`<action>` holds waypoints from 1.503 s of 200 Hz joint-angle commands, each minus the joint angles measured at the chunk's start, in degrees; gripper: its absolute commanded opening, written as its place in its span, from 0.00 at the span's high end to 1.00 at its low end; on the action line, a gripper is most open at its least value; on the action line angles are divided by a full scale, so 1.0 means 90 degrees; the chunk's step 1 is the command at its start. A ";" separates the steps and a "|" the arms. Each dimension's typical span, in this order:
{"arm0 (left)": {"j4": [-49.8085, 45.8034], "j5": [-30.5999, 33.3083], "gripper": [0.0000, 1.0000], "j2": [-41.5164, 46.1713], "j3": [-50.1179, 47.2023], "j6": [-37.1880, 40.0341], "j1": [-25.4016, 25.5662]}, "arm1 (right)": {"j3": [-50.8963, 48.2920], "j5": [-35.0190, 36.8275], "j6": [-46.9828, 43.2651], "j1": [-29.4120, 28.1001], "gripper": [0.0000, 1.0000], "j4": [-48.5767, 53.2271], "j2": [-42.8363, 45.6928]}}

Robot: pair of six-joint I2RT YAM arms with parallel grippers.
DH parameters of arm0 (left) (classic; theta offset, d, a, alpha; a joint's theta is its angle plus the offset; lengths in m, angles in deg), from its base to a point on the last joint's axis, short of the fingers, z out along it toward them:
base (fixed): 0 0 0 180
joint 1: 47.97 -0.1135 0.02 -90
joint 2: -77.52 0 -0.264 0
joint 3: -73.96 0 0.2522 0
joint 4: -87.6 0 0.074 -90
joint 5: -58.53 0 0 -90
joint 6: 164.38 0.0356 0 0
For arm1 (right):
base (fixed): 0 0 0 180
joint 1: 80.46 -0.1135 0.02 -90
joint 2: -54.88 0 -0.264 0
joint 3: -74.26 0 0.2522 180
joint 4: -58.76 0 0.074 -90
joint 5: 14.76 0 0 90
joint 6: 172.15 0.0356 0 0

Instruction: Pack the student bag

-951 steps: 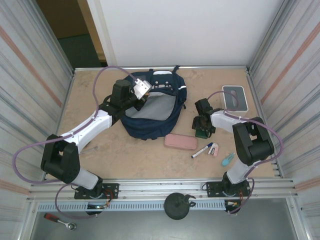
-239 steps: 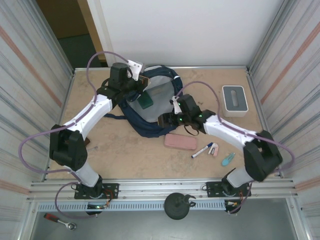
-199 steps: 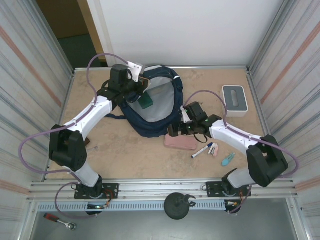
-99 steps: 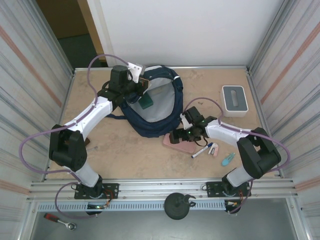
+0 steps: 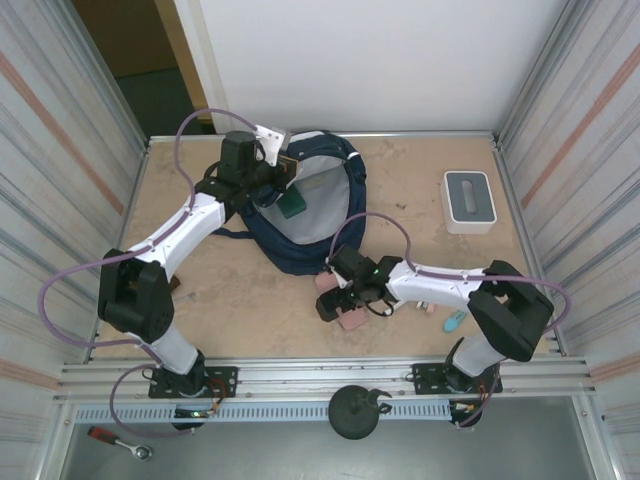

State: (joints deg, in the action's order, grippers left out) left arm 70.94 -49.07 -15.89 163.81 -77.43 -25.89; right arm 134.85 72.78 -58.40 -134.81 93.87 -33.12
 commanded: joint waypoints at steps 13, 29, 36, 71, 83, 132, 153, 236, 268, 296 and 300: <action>0.0215 -0.0031 1.00 0.0373 -0.0093 -0.0052 -0.0027 | 0.0144 0.1727 0.0507 -0.0615 0.02 0.0420 -0.0260; 0.0216 -0.0036 1.00 0.0390 -0.0115 -0.0055 -0.0023 | 0.0074 0.2018 0.0632 -0.0806 0.06 0.0431 -0.0285; 0.0207 -0.0033 1.00 0.0398 -0.0122 -0.0069 -0.0026 | 0.0021 0.2092 0.0650 -0.0844 0.08 0.0414 -0.0263; 0.0197 -0.0013 1.00 0.0437 -0.0144 -0.0057 -0.0032 | -0.0323 0.1900 0.0394 -0.0889 0.26 -0.0010 0.0041; 0.0189 -0.0013 1.00 0.0442 -0.0144 -0.0051 -0.0025 | -0.0338 0.1817 0.0269 -0.0894 0.31 -0.0040 0.0148; 0.0168 -0.0028 1.00 0.0498 -0.0140 -0.0042 -0.0032 | -0.0248 0.1089 -0.0500 -0.0742 0.47 0.0307 0.1235; 0.0148 -0.0075 1.00 0.0501 -0.0062 -0.0047 -0.0042 | -0.0125 0.0353 -0.0790 -0.0306 0.49 0.0373 0.1836; 0.0129 -0.0351 1.00 0.0390 0.0383 -0.0249 -0.0080 | 0.2258 -0.0163 -0.1003 0.2021 0.51 -0.0138 -0.0131; 0.0050 -0.0405 1.00 0.0301 0.0519 -0.0256 -0.0081 | 0.3045 -0.0322 -0.0865 0.2123 0.54 -0.0374 -0.1248; 0.0001 -0.0441 1.00 0.0260 0.0597 -0.0213 -0.0076 | 0.3632 -0.0125 -0.0739 0.2112 0.57 -0.0301 -0.1897; 0.0000 -0.0445 1.00 0.0260 0.0595 -0.0211 -0.0076 | 0.3686 -0.0083 -0.0735 0.2104 0.57 -0.0294 -0.1952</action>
State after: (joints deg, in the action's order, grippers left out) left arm 68.56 -50.63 -14.95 165.61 -77.91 -26.39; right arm 163.01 71.49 -66.12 -115.64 92.20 -48.14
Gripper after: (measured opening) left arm 0.068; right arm 0.701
